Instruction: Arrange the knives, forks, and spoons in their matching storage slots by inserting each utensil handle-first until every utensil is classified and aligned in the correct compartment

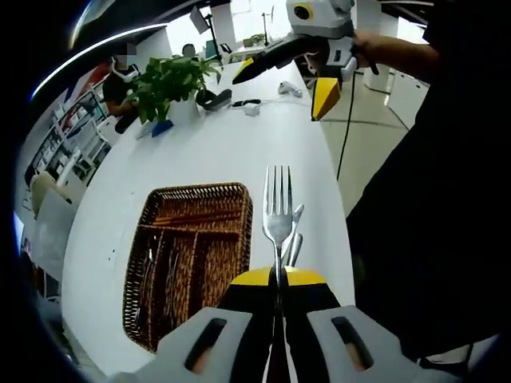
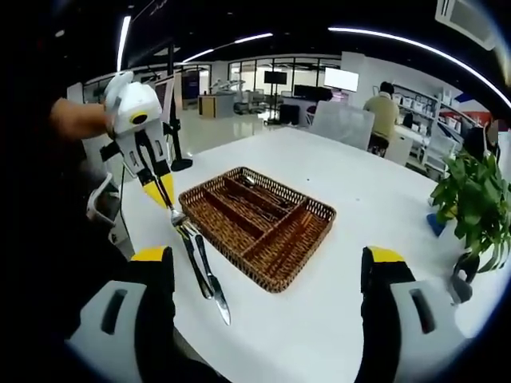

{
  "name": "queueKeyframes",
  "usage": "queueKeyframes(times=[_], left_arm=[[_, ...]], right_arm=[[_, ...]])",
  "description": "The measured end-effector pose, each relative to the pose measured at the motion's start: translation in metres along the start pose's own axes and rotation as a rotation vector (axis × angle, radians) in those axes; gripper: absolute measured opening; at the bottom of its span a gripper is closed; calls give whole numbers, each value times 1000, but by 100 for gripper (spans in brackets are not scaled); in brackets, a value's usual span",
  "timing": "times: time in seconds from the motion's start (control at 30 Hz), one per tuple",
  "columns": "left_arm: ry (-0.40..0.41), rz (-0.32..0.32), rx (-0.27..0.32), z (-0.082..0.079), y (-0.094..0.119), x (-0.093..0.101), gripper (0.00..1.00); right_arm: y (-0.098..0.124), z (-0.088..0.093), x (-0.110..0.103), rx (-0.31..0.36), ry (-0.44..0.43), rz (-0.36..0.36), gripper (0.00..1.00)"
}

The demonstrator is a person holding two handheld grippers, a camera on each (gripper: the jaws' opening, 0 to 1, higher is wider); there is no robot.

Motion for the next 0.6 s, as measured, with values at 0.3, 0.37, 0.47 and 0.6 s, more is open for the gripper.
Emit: queueKeyframes(times=[0.3, 0.37, 0.47, 0.6], left_arm=[[-14, 1, 5, -2, 0, -5, 1], [-19, 1, 5, -1, -1, -6, 1], [-28, 0, 7, 0, -3, -10, 1], [-32, -1, 9, -1, -4, -15, 1]], right_arm=[[0, 3, 1, -9, -21, 3, 100], [0, 3, 1, -9, -22, 4, 100], [0, 3, 1, -10, -27, 5, 100], [0, 4, 3, -13, -29, 10, 100]])
Point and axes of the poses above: the point that each gripper's makers call its tool centre point, and the gripper's own axes: y roughly backward along the fingers, x roughly to its right, z roughly out of its underside, the point moved 3 cm from there along y, roughly backward along the fingers, and after that the axes turned 6 degrees about -z, right-handed, at the moved point
